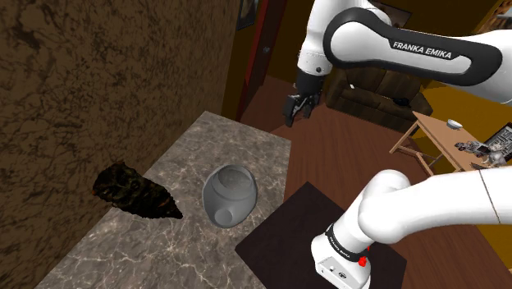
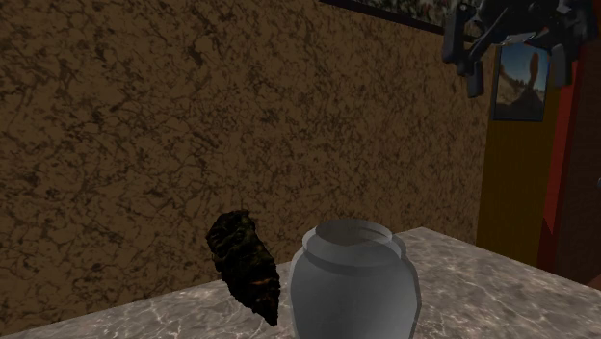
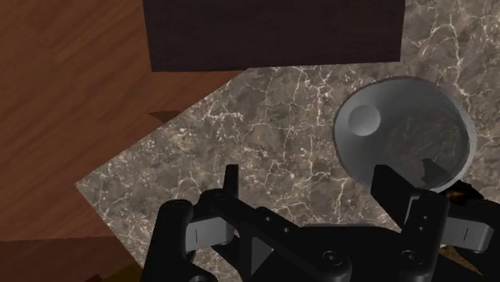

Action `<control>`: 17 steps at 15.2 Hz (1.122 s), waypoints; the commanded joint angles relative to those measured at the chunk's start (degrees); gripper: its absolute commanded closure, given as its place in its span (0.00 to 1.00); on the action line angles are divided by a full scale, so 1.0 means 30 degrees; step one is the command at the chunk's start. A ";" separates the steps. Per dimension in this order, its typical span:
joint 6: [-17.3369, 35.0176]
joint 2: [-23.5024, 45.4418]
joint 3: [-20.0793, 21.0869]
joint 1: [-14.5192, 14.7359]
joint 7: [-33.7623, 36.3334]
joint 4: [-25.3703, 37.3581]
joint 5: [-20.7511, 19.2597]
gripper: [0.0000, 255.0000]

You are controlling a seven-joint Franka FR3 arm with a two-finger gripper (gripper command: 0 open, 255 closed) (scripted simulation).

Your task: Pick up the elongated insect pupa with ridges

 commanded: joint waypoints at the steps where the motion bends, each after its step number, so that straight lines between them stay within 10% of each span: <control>1: 0.0839 0.1019 0.0487 0.0316 0.0218 0.0247 0.0163 0.00; 17: 0.5957 1.0265 0.4197 0.2271 0.2430 0.4459 -0.0804 0.00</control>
